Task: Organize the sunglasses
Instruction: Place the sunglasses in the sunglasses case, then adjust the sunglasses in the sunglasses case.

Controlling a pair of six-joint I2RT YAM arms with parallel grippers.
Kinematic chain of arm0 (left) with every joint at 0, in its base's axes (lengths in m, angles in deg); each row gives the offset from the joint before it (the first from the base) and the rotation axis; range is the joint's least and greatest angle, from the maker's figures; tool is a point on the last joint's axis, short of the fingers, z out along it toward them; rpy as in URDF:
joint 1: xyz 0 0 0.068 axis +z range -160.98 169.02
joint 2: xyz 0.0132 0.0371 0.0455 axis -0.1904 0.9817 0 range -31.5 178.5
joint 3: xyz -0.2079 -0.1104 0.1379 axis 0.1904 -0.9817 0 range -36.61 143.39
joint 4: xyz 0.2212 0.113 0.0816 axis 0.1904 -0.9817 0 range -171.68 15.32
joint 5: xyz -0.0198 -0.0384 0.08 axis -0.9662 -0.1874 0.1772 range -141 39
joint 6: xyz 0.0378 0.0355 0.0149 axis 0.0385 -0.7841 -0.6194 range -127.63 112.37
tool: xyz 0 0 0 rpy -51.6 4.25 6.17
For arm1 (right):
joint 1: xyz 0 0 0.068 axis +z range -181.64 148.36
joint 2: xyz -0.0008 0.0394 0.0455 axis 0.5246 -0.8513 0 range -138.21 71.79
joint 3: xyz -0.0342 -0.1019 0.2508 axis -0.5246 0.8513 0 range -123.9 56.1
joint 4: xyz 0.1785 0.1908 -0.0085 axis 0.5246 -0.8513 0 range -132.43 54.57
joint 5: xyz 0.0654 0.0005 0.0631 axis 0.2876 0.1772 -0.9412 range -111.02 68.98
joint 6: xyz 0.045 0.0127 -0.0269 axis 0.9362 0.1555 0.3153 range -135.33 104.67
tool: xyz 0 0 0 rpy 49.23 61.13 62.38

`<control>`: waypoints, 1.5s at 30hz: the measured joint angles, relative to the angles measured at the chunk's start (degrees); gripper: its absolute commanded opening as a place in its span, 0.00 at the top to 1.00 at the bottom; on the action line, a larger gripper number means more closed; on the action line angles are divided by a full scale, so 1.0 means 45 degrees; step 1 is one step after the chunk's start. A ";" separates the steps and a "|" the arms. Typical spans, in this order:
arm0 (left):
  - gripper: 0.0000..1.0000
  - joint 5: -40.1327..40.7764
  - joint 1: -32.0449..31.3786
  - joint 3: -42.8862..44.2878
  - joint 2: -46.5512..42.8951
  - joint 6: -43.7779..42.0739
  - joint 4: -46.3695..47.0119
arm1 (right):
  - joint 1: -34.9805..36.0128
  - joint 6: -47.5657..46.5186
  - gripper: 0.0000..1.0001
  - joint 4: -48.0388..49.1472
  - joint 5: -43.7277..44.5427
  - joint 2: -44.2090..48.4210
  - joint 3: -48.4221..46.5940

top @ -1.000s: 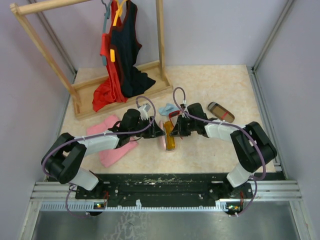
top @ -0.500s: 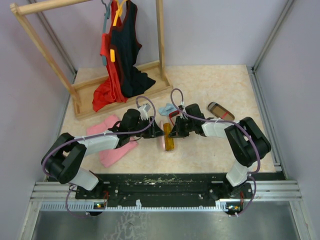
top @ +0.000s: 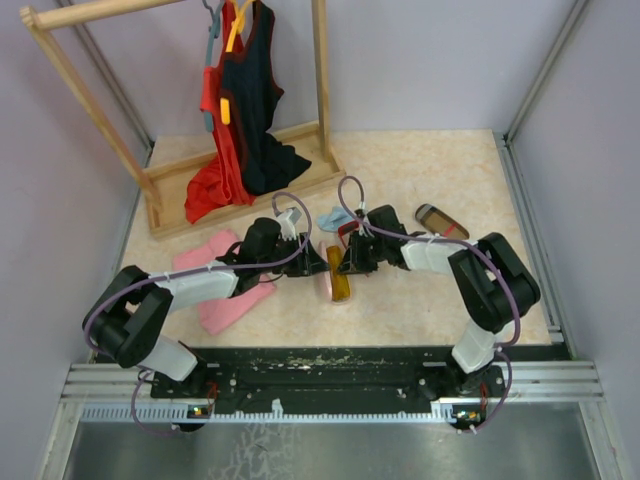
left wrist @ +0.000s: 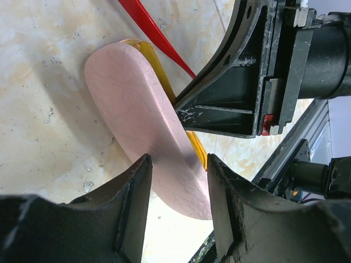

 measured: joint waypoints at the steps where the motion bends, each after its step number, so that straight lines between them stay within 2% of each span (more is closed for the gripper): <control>1: 0.49 -0.0005 0.0000 0.0000 0.0000 0.0005 -0.0005 | 0.0019 -0.0063 0.77 -0.0136 0.0102 0.0019 -0.0068; 21: 0.49 -0.0044 0.0000 0.0000 -0.0005 0.0005 0.0024 | 0.0126 -0.1360 0.74 -0.2346 0.2074 0.1428 -0.0685; 28: 0.49 -0.0078 0.0000 -0.0005 -0.0005 0.0005 0.0034 | 0.0704 -0.1768 0.87 -0.2943 0.3036 0.1409 -0.0976; 45: 0.50 -0.0141 0.0000 -0.0005 -0.0005 0.0010 0.0044 | 0.1103 -0.1991 0.87 -0.3220 0.3764 0.0894 -0.1239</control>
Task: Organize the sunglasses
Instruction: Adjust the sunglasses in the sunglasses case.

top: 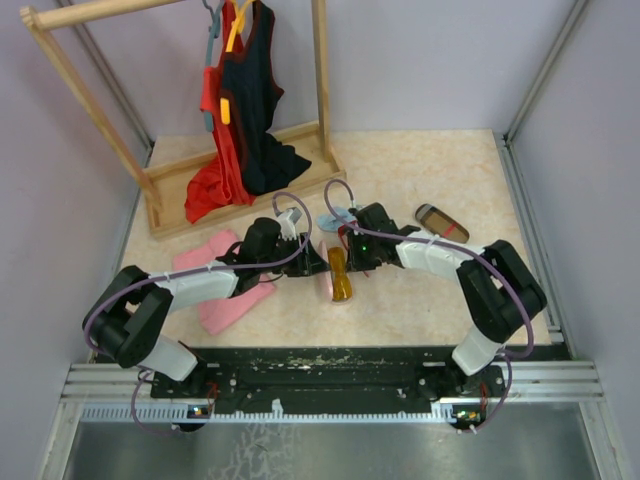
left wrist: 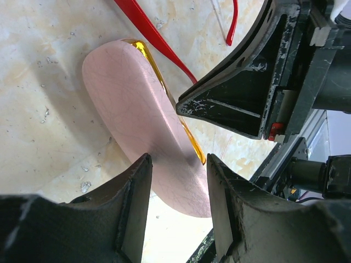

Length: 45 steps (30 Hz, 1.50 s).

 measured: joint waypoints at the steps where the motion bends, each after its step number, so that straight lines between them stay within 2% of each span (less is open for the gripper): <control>1: 0.50 0.0000 0.0000 0.0000 0.0000 0.0000 0.0000 | 0.0005 0.0000 0.87 0.0010 0.0010 -0.0044 0.0000; 11: 0.50 -0.0078 0.0000 0.0000 0.0000 -0.0005 0.0005 | 0.0267 0.0000 0.86 0.0019 0.0364 -0.0869 -0.0155; 20: 0.50 -0.0112 0.0000 0.0000 0.0005 0.0000 0.0010 | 0.0588 -0.0063 0.75 -0.0092 0.0899 -0.1001 -0.0403; 35: 0.51 -0.0131 0.0000 0.0000 0.0005 -0.0010 0.0010 | 0.0806 -0.0102 0.76 -0.0219 0.1341 -0.1078 -0.0583; 45: 0.51 0.0019 0.0000 0.0000 -0.0044 -0.0223 -0.0146 | 0.0811 -0.0058 0.73 -0.0559 0.1773 0.0806 -0.0525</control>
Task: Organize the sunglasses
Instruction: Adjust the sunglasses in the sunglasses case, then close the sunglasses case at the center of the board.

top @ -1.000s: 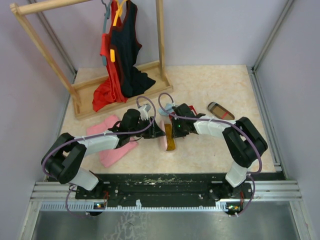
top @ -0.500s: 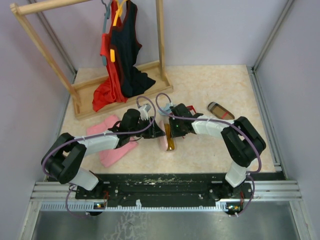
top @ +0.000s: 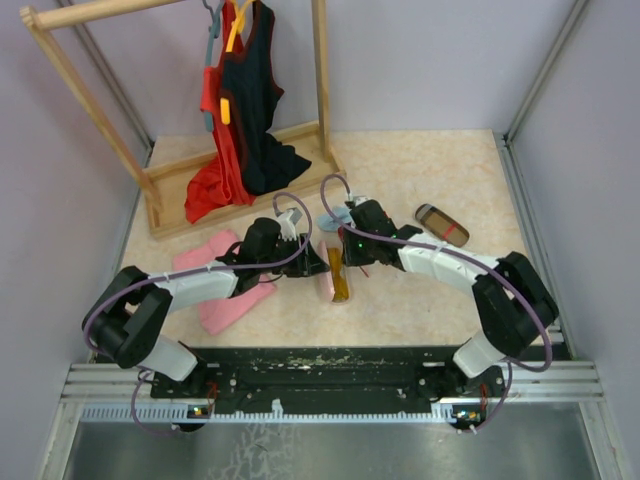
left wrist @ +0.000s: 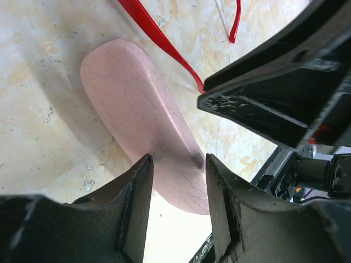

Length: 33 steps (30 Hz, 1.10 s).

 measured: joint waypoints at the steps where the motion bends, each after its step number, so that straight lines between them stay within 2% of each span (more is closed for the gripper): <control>1: 0.51 0.0010 0.0000 0.0000 0.0000 -0.0024 -0.0015 | 0.0000 0.0029 0.74 0.0112 0.0029 0.0243 0.0092; 5: 0.51 0.0121 0.0000 0.0000 -0.0029 -0.0112 -0.0175 | -0.0010 0.0243 0.89 0.0291 0.0325 0.0942 0.0845; 13: 0.50 0.0248 0.0000 0.0102 -0.0097 -0.0408 -0.0627 | -0.0034 0.0461 0.99 0.0486 0.0335 0.0097 0.1326; 19: 0.51 0.0267 0.0000 0.0175 -0.0097 -0.0437 -0.0797 | -0.0044 0.0544 1.00 0.0962 0.0078 -0.0889 0.1316; 29: 0.49 0.0369 -0.0005 0.0248 -0.0097 -0.0476 -0.0937 | -0.0175 0.0510 1.00 0.1700 -0.0622 -0.1253 0.1200; 33: 0.57 0.0461 -0.0063 0.0374 -0.0097 -0.0491 -0.1127 | -0.0185 0.0510 1.00 0.1787 -0.0699 -0.1277 0.1200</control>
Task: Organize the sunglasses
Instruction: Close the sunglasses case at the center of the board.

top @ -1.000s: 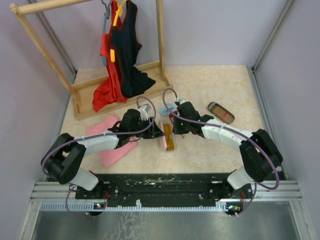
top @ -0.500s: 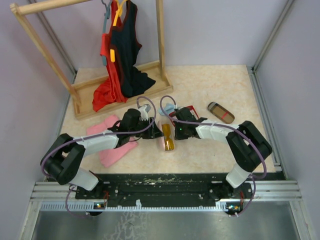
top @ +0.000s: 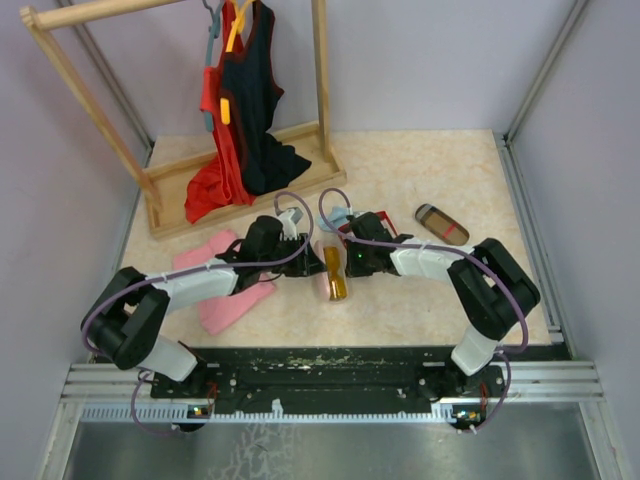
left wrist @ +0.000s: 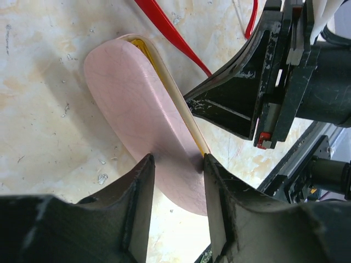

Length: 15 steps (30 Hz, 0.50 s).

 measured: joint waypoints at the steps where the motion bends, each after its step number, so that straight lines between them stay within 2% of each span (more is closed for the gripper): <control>1: 0.60 0.0029 -0.0010 0.0049 0.0000 -0.0005 -0.0068 | 0.0000 0.0000 1.00 0.0005 -0.0005 0.0000 0.0000; 4: 0.64 0.0151 -0.0019 0.0219 0.0000 -0.0005 -0.0214 | -0.0005 0.0005 1.00 0.0010 -0.0015 -0.0005 0.0000; 15: 0.64 0.0578 -0.0359 0.0835 0.0291 -0.0185 -0.0457 | -0.0044 0.0024 1.00 0.0155 -0.0253 -0.0039 0.0015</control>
